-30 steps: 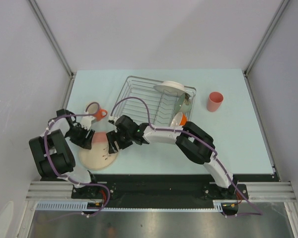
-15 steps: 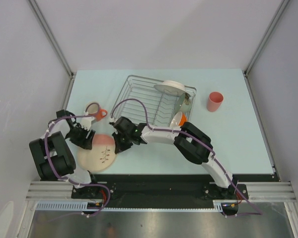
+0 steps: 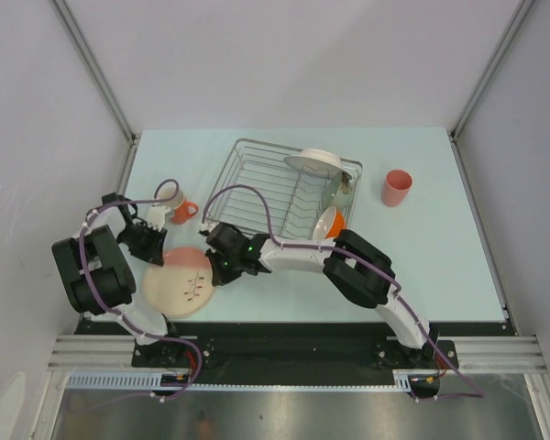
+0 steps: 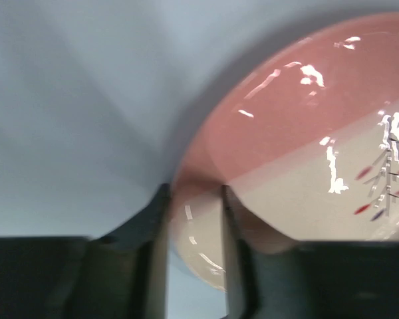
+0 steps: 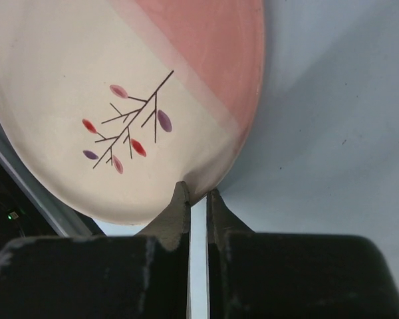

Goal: Load the mixed dishes into the dish rack

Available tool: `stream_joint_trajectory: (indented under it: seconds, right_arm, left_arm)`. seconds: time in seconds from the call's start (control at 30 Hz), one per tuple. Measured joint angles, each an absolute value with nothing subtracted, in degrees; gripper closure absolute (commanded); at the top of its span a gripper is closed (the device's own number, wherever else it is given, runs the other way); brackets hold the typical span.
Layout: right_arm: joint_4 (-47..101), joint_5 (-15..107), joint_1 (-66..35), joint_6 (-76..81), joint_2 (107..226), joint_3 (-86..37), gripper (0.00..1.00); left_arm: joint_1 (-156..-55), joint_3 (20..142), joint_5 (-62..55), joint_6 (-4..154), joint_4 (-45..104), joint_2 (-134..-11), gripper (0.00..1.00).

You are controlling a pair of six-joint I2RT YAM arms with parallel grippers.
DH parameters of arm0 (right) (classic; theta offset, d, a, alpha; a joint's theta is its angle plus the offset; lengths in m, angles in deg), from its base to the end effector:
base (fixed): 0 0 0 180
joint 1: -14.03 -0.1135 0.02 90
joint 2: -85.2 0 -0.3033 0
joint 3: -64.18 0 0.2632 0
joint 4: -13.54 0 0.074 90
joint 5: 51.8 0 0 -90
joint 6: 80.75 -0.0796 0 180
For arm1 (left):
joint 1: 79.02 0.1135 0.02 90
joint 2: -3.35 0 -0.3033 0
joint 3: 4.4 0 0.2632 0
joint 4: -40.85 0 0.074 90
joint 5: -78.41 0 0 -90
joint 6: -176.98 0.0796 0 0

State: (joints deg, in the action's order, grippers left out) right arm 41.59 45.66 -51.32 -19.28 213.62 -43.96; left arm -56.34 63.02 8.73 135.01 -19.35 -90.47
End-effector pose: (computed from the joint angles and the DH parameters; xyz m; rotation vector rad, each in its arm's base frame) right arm 0.2229 0.5106 0.1457 -0.8857 2.4559 0.8419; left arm 0.2734 0.0843 0.1507 0.6436 2.7923 -0.3696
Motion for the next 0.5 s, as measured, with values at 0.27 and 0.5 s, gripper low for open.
stream_joint_trajectory:
  seconds: [0.27,0.5]
  right_arm:
    - [40.33,41.68,-52.78,-17.42,212.2,-42.1,1.0]
    - [37.31,40.41,-52.87,-14.91,210.76,-39.15,1.0]
  left_arm:
    - [-56.12,68.33,9.1,135.09,-21.53,-94.75,1.0]
    - [-56.12,70.49,9.91,135.55,-24.31,-96.06,0.58]
